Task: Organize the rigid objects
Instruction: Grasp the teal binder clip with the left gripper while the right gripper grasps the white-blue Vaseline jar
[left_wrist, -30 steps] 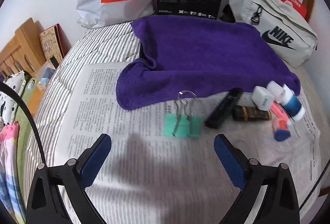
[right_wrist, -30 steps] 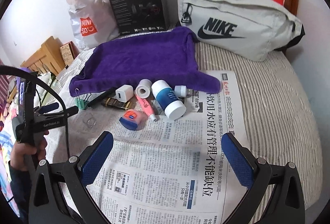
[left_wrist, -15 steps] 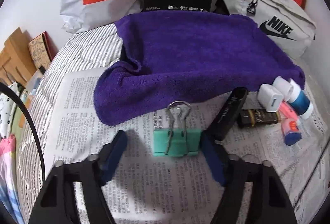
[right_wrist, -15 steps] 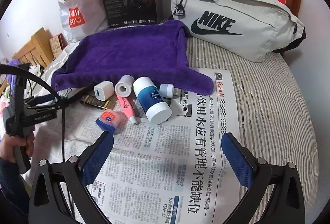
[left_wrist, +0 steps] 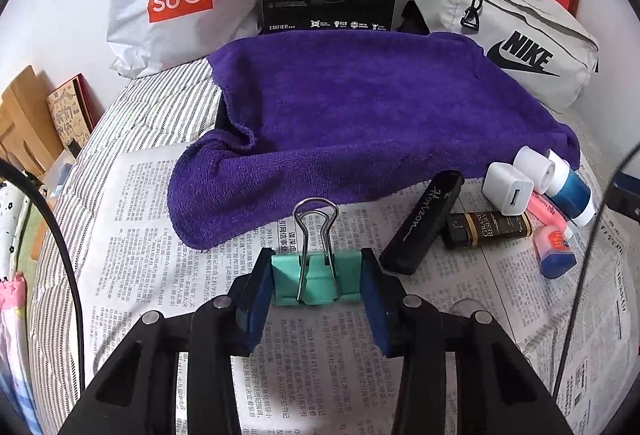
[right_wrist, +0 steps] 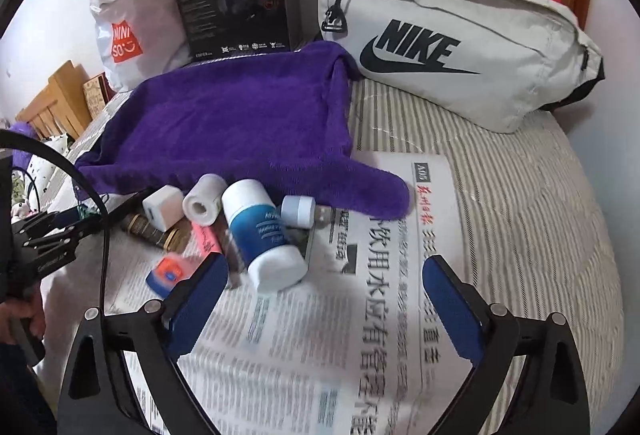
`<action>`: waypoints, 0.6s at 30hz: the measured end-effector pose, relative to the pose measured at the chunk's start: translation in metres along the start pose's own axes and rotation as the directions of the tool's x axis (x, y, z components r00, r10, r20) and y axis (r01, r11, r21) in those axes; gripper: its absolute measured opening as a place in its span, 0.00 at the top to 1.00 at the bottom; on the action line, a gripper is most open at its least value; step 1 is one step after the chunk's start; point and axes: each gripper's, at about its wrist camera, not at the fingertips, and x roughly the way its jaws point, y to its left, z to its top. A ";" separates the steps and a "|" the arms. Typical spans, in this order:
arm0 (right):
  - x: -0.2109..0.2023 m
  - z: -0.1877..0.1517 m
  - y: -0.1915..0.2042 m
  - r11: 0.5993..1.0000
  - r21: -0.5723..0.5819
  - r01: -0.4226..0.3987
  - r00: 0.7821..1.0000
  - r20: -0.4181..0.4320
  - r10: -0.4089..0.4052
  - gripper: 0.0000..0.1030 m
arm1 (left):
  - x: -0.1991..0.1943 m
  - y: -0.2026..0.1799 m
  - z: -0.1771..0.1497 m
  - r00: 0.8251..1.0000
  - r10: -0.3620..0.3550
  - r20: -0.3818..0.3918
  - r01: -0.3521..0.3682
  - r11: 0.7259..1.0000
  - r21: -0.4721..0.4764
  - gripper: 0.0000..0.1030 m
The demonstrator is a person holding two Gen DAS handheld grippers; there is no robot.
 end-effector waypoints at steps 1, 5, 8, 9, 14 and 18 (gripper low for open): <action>0.003 0.001 0.000 1.000 -0.003 -0.009 1.000 -0.001 0.009 0.12 | 0.000 0.000 0.000 1.000 -0.001 -0.001 0.001 1.000 0.001 0.61; 0.021 0.008 0.007 0.996 -0.036 -0.076 0.997 -0.028 0.075 0.24 | 0.000 0.001 0.001 1.000 -0.008 -0.002 0.008 1.000 -0.001 0.61; 0.034 0.010 0.016 0.993 -0.085 -0.087 0.995 -0.055 0.082 0.37 | 0.000 0.002 0.000 1.000 -0.010 0.000 0.010 1.000 -0.004 0.61; 0.036 0.011 0.019 0.990 -0.103 -0.096 0.994 -0.058 0.091 0.40 | 0.000 0.002 0.000 1.000 -0.008 0.003 0.008 1.000 -0.002 0.61; 0.051 0.010 0.036 0.976 -0.198 -0.096 0.992 -0.096 0.078 0.57 | 0.000 0.002 0.001 1.000 -0.008 0.003 0.008 1.000 -0.003 0.61; 0.046 0.004 0.041 0.970 -0.210 -0.122 0.987 -0.127 0.097 0.65 | -0.001 0.001 0.000 1.000 -0.008 0.006 0.008 1.000 -0.005 0.61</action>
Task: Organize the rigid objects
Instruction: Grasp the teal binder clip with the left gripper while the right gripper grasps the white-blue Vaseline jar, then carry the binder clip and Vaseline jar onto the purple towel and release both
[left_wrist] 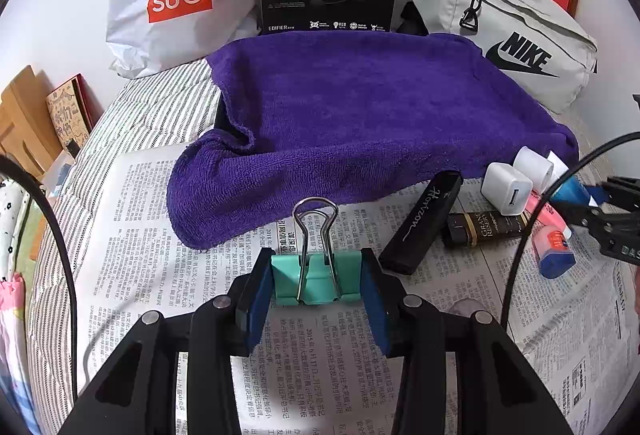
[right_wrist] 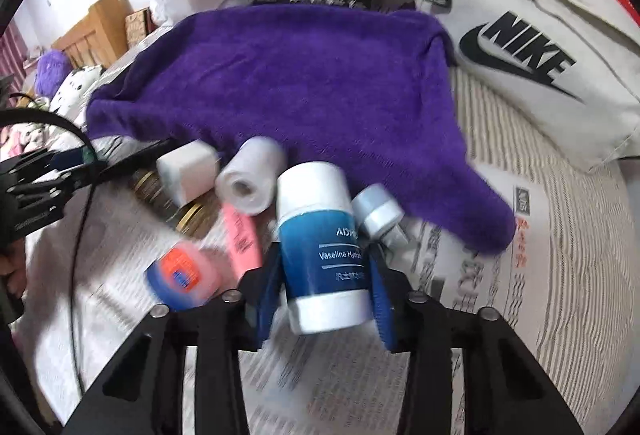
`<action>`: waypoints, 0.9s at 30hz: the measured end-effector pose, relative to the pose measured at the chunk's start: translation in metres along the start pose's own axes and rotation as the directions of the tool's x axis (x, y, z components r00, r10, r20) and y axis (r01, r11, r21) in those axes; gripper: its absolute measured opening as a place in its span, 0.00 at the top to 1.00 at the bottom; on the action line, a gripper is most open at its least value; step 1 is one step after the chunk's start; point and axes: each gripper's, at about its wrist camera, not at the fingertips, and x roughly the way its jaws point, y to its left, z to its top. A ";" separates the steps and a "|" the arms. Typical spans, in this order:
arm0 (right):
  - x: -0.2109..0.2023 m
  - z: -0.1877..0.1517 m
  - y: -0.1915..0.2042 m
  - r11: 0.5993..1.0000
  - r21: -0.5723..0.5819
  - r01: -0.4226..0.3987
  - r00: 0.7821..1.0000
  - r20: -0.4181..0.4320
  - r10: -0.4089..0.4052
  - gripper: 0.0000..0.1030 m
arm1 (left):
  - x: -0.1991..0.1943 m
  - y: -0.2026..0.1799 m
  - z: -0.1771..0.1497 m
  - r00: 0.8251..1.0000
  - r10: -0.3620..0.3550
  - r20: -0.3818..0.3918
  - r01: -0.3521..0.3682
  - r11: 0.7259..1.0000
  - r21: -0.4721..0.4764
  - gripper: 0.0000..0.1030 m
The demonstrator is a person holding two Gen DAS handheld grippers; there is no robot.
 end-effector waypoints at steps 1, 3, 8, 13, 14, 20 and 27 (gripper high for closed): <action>-0.002 -0.001 0.000 1.000 0.008 -0.022 1.000 -0.006 0.022 0.65 | 0.000 0.000 0.000 1.000 0.000 0.000 0.000 1.000 -0.002 0.61; -0.003 -0.004 0.001 0.999 0.024 -0.046 0.999 -0.018 0.046 0.65 | 0.000 0.000 0.000 1.000 0.002 0.001 -0.002 1.000 -0.001 0.61; 0.003 0.003 0.005 1.000 0.023 -0.019 1.000 -0.003 0.019 0.65 | 0.000 0.000 0.000 1.000 0.000 0.000 0.000 1.000 -0.003 0.61; 0.005 0.005 0.009 1.000 0.005 0.009 1.000 0.004 -0.009 0.65 | -0.001 -0.001 0.000 1.000 -0.002 -0.001 0.002 1.000 -0.006 0.61; 0.005 0.005 0.008 1.000 0.007 0.006 1.000 0.003 -0.006 0.65 | -0.001 -0.001 0.000 1.000 -0.002 -0.001 0.002 1.000 -0.005 0.61; -0.009 -0.006 -0.001 0.999 0.049 -0.012 1.000 -0.009 0.013 0.65 | -0.005 0.003 -0.002 1.000 -0.013 -0.013 0.013 1.000 -0.023 0.62; -0.031 -0.017 -0.009 0.996 0.079 -0.036 0.999 0.018 0.034 0.65 | -0.021 0.009 -0.005 0.999 -0.034 -0.006 0.034 0.998 -0.046 0.62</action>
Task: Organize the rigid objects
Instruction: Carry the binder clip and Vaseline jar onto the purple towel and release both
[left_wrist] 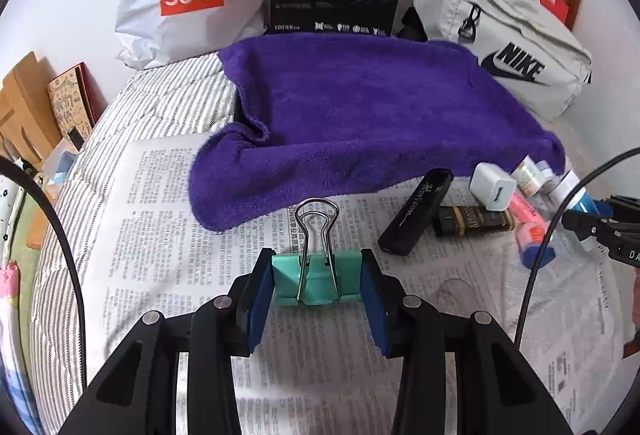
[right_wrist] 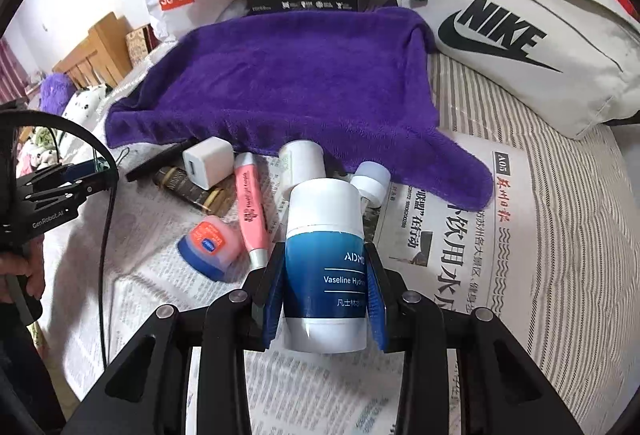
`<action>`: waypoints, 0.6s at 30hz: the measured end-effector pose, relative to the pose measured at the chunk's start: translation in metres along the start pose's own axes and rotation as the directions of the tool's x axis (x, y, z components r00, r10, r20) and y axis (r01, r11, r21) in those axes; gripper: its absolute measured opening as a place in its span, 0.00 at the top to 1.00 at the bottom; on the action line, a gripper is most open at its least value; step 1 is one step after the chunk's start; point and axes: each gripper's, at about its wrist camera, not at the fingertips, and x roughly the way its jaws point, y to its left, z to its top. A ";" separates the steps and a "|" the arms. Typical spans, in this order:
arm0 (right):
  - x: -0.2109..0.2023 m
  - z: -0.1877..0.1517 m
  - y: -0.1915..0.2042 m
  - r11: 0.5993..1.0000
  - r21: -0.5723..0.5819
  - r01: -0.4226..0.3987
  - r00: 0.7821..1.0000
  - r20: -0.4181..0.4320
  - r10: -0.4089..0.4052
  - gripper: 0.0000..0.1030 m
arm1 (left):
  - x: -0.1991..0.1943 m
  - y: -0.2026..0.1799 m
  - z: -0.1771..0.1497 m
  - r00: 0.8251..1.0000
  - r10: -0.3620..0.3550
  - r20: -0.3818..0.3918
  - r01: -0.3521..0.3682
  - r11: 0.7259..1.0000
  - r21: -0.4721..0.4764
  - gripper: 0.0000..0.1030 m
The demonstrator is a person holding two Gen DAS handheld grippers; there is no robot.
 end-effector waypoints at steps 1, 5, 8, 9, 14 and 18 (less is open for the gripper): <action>-0.003 0.000 0.000 1.000 0.002 -0.004 1.000 0.007 0.004 0.65 | -0.003 0.001 0.000 1.000 -0.012 0.003 0.012 1.000 -0.005 0.62; -0.011 0.002 0.000 1.000 0.007 -0.009 1.000 0.023 0.009 0.65 | -0.014 0.002 0.002 1.000 -0.017 0.019 0.017 1.000 -0.017 0.62; -0.016 0.005 0.000 1.000 0.007 -0.028 0.999 0.034 0.027 0.65 | -0.023 0.002 0.005 0.999 -0.019 0.035 0.019 1.000 -0.013 0.62; -0.018 0.006 0.000 1.000 0.010 -0.026 0.999 0.038 0.026 0.65 | -0.025 0.002 0.007 0.999 -0.021 0.037 0.022 1.000 -0.012 0.62; -0.023 0.014 -0.002 1.000 0.014 -0.022 0.998 0.052 0.022 0.65 | -0.036 0.000 0.017 0.998 -0.004 0.059 0.004 1.000 0.004 0.62; -0.026 0.026 -0.003 1.000 0.019 -0.021 0.997 0.072 0.020 0.65 | -0.044 0.000 0.031 0.997 -0.002 0.079 0.000 1.000 0.019 0.62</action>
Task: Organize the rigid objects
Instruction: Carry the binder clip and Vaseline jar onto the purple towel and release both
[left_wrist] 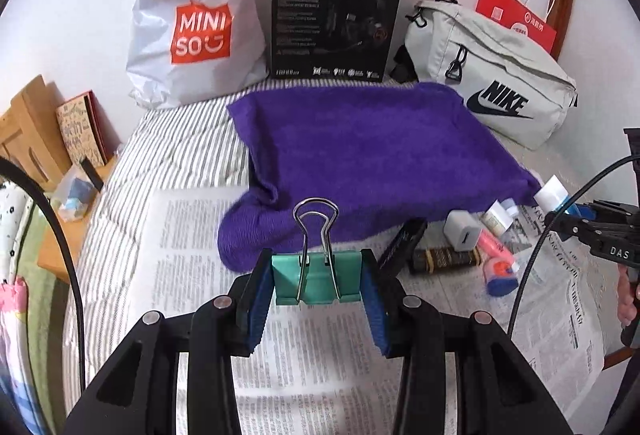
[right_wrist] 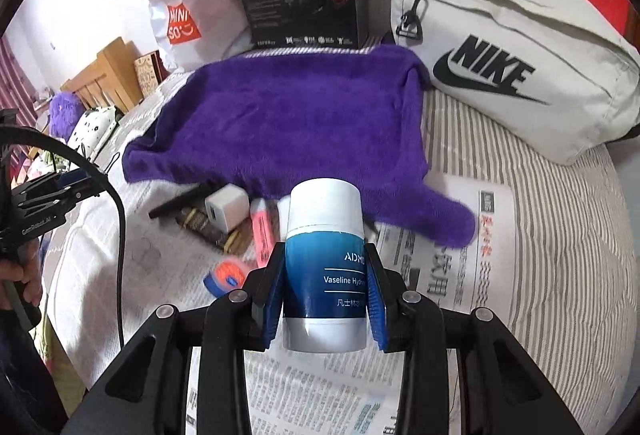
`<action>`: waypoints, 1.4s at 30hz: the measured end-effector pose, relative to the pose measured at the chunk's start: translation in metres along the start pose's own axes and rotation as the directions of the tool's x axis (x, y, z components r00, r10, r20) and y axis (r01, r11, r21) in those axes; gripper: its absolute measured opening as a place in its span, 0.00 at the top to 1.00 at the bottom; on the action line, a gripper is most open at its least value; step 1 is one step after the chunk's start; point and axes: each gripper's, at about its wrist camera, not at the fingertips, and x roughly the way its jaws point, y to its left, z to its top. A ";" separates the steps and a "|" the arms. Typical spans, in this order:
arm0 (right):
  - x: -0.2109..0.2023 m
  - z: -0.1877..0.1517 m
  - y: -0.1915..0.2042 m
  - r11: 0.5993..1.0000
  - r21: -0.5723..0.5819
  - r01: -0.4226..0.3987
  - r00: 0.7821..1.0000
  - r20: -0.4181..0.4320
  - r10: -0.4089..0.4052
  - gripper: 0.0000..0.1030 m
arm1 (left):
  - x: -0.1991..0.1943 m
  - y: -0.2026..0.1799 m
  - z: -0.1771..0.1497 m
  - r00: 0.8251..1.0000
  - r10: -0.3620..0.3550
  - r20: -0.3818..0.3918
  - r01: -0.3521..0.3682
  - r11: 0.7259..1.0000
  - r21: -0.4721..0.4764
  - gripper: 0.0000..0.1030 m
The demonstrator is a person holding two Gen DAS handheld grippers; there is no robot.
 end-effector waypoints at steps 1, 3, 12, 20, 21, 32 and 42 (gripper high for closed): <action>0.000 0.002 0.000 1.000 0.002 0.001 1.000 0.004 -0.001 0.65 | -0.002 0.000 0.003 1.000 0.000 0.005 0.000 1.000 0.003 0.62; 0.000 0.010 0.000 1.000 0.003 0.002 1.000 0.012 -0.002 0.65 | -0.003 -0.001 0.011 1.000 -0.002 0.013 0.002 1.000 0.013 0.62; 0.005 0.043 -0.005 1.000 0.018 -0.001 0.999 0.032 0.001 0.65 | 0.001 -0.007 0.040 0.999 -0.032 0.036 0.030 0.999 0.044 0.62; 0.019 0.063 -0.017 0.998 0.056 0.005 0.999 0.032 -0.007 0.65 | 0.022 -0.014 0.064 0.999 -0.045 0.020 0.044 0.997 0.068 0.62; 0.021 0.065 -0.018 0.998 0.059 0.005 0.999 0.032 -0.007 0.65 | 0.026 -0.014 0.067 0.999 -0.048 0.017 0.047 0.996 0.069 0.62; 0.061 0.095 -0.033 0.997 0.066 0.040 0.999 0.004 -0.040 0.65 | 0.073 -0.009 0.092 0.997 -0.070 -0.024 0.072 0.996 0.049 0.62; 0.103 0.129 -0.024 0.999 0.011 0.043 0.999 -0.021 -0.043 0.65 | 0.117 -0.010 0.117 0.995 -0.064 -0.070 0.067 0.997 0.045 0.62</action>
